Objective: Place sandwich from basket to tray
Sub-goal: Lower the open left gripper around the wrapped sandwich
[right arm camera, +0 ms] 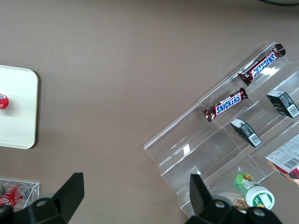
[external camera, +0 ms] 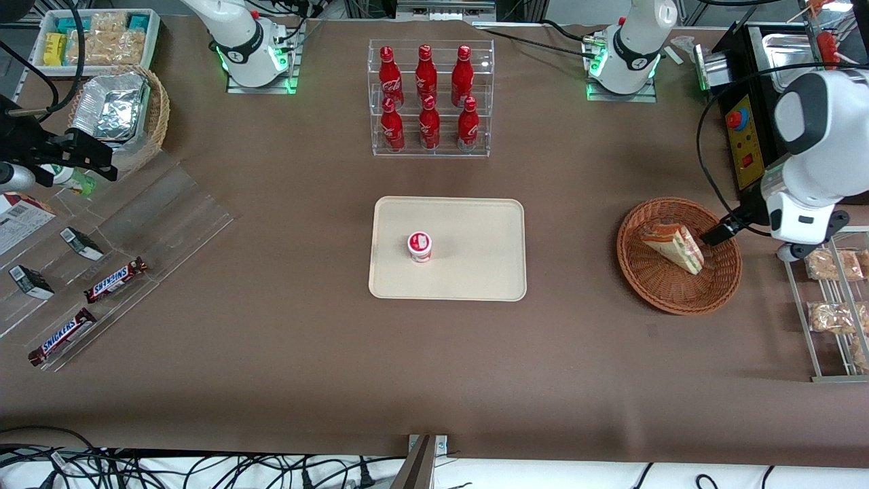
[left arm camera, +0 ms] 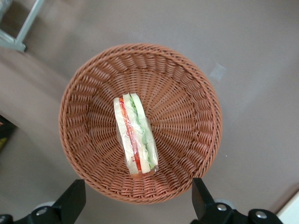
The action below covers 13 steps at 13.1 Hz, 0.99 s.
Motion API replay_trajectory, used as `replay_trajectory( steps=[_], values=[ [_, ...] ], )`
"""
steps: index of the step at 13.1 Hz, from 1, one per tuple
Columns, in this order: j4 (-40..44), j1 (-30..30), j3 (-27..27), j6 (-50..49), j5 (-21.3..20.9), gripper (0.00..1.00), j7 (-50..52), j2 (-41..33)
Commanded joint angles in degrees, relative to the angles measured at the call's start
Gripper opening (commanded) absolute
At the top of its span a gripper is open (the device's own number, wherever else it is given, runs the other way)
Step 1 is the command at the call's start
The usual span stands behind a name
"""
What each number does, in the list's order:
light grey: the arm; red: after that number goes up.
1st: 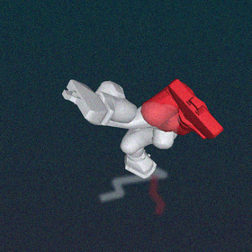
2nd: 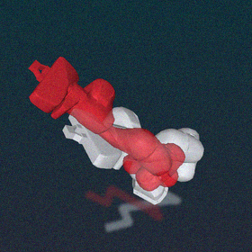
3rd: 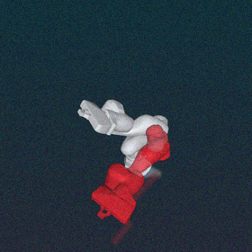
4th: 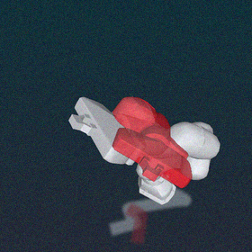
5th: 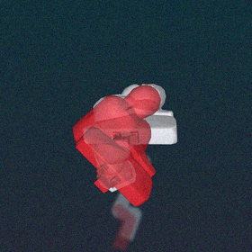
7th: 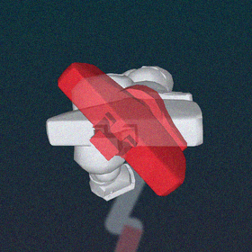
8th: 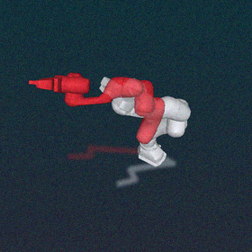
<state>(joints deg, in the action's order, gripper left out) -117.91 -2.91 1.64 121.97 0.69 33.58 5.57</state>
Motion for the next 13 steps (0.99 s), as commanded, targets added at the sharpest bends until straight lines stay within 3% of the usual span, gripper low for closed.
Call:
replay_trajectory(
  steps=[1, 5, 13],
  values=[
    [-7.6, 0.0, -0.3, 7.9, -1.5, 1.0, 4.7, -2.3],
    [-12.3, 0.0, -0.3, 16.5, -3.8, 1.0, 9.4, -0.7],
    [-15.7, 0.0, -0.4, 29.7, -3.8, 1.0, 17.4, 5.6]
  ],
)
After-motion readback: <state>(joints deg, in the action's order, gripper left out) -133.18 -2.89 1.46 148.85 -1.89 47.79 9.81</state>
